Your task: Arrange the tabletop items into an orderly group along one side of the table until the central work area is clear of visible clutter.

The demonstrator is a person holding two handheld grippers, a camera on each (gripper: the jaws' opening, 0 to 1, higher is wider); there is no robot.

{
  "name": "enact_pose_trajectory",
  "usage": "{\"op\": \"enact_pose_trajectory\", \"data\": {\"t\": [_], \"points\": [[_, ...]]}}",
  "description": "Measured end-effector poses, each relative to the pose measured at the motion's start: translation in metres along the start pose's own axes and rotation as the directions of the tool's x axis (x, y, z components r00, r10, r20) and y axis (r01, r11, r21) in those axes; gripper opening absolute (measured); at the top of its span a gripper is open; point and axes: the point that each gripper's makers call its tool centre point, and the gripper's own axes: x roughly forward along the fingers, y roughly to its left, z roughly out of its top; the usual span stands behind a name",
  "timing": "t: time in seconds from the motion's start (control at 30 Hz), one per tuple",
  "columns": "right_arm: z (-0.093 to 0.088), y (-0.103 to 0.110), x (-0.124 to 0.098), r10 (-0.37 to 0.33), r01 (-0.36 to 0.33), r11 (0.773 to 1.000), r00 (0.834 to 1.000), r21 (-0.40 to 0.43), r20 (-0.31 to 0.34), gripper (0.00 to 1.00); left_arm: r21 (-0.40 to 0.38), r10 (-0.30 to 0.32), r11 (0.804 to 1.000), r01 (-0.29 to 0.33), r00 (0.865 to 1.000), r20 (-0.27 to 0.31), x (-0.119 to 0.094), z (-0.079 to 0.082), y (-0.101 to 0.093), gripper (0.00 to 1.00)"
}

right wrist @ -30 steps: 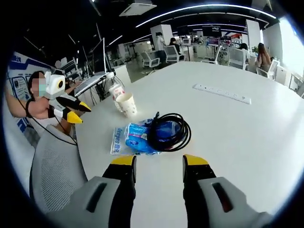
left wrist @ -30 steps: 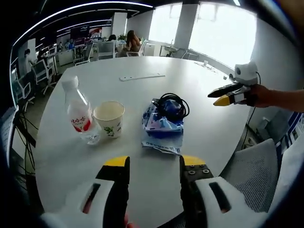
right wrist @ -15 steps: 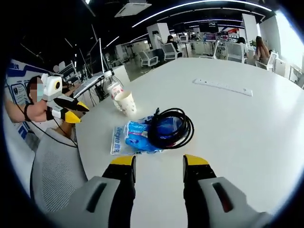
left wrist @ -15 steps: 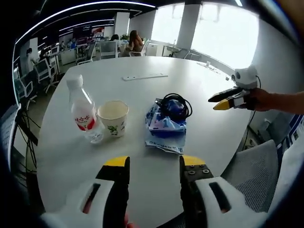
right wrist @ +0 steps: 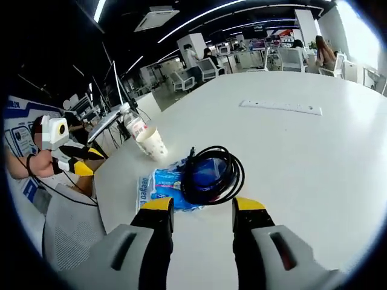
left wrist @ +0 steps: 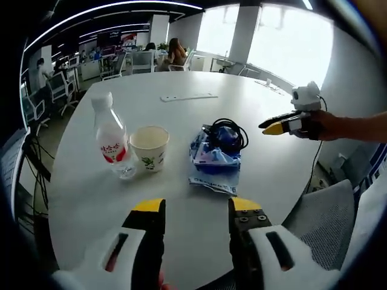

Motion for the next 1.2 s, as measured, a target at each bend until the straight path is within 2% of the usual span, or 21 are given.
{"op": "enact_pose_trajectory", "data": {"t": [0.33,0.7,1.2], "points": [[0.012,-0.021,0.019,-0.027,0.025,0.996,0.999,0.083,0.021,0.36,-0.020,0.012,1.000,-0.012,1.000,-0.009,-0.005,-0.007,0.003,0.41],[0.019,-0.032,0.040,-0.037,0.035,0.992,0.999,0.119,0.010,0.34,-0.049,0.037,0.998,-0.037,0.999,-0.004,-0.010,-0.009,0.006,0.41],[0.014,-0.038,0.061,-0.044,0.050,0.989,0.998,0.141,-0.042,0.28,-0.072,0.061,0.996,-0.062,0.998,-0.012,-0.019,-0.021,0.008,0.40]]}}
